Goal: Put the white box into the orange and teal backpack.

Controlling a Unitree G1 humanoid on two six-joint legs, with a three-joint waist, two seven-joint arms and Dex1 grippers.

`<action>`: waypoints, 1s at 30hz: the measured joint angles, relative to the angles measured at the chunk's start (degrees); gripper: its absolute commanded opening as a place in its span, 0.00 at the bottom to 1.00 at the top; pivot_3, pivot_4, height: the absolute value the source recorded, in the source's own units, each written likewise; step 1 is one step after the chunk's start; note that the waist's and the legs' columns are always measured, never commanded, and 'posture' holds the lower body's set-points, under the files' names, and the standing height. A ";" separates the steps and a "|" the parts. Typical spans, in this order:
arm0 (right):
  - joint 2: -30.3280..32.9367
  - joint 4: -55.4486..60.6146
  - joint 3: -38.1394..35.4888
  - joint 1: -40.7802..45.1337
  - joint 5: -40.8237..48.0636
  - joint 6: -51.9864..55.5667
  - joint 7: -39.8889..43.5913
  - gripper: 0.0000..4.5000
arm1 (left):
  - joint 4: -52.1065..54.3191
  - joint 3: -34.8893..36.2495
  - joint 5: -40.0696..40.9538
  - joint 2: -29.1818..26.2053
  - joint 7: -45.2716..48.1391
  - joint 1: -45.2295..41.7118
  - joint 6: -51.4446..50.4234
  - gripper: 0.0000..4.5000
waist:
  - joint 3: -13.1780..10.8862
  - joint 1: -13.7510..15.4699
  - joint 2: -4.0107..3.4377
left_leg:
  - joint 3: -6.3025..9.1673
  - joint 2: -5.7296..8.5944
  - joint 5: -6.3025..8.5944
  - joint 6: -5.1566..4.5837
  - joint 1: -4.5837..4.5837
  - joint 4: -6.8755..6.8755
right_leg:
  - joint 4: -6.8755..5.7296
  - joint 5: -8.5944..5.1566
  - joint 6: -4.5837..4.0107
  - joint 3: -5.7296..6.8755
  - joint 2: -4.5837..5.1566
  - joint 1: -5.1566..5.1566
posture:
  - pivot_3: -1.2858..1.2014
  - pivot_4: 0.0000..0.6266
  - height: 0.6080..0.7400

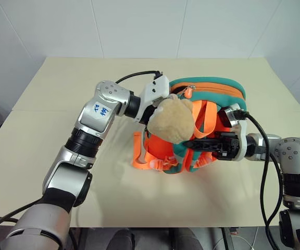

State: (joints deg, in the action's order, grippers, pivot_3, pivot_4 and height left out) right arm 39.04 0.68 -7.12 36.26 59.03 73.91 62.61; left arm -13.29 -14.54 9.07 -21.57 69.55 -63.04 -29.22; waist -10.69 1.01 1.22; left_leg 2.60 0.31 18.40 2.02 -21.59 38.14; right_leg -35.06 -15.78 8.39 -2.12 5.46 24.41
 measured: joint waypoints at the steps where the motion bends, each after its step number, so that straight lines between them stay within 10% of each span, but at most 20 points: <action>1: 0.00 0.00 0.01 -0.03 0.00 0.03 0.00 0.29 | 0.26 0.33 0.22 -0.27 0.00 0.37 -0.02 0.78 | 0.00 -0.14 0.00 | 0.00 -0.01 0.00 0.00 0.00 0.00 | -0.01 0.00 0.00 0.00 -0.01 0.01 | 0.52 0.24 1.00; 5: 0.00 0.24 0.37 -0.14 0.03 0.07 -0.01 0.29 | 4.12 3.44 4.45 -5.39 2.84 2.90 -0.64 0.99 | 0.00 -1.32 0.00 | 0.00 -0.04 0.00 0.00 0.00 -0.05 | -0.03 0.00 -0.01 -0.01 -0.02 0.05 | 0.52 0.24 1.00; 17: -0.07 0.04 0.64 -0.50 -0.14 -0.29 -0.01 0.29 | 12.51 10.08 14.67 -28.67 15.48 10.31 -9.28 0.99 | 0.00 -1.43 0.00 | 0.01 -0.05 0.02 -0.03 0.01 -0.06 | -0.04 -0.01 -0.02 -0.01 -0.02 0.04 | 0.52 0.24 1.00; 30: -0.54 -1.15 2.11 -0.13 -1.19 -1.44 0.65 0.29 | 26.63 19.50 32.49 -24.28 4.99 9.44 -22.10 0.99 | 0.00 -1.47 0.00 | 0.02 -0.05 0.10 -0.18 0.08 -0.01 | -0.18 -0.01 -0.02 -0.03 -0.02 0.01 | 0.52 0.24 1.00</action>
State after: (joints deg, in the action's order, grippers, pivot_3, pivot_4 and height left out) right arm 38.50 -0.47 -5.01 36.13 57.85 72.47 63.26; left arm 13.34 4.96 41.56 -45.85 74.54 -53.59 -51.32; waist -10.69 -0.46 1.22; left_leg 2.63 0.26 18.50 1.83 -21.50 38.13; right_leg -35.24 -15.79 8.37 -2.15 5.44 24.42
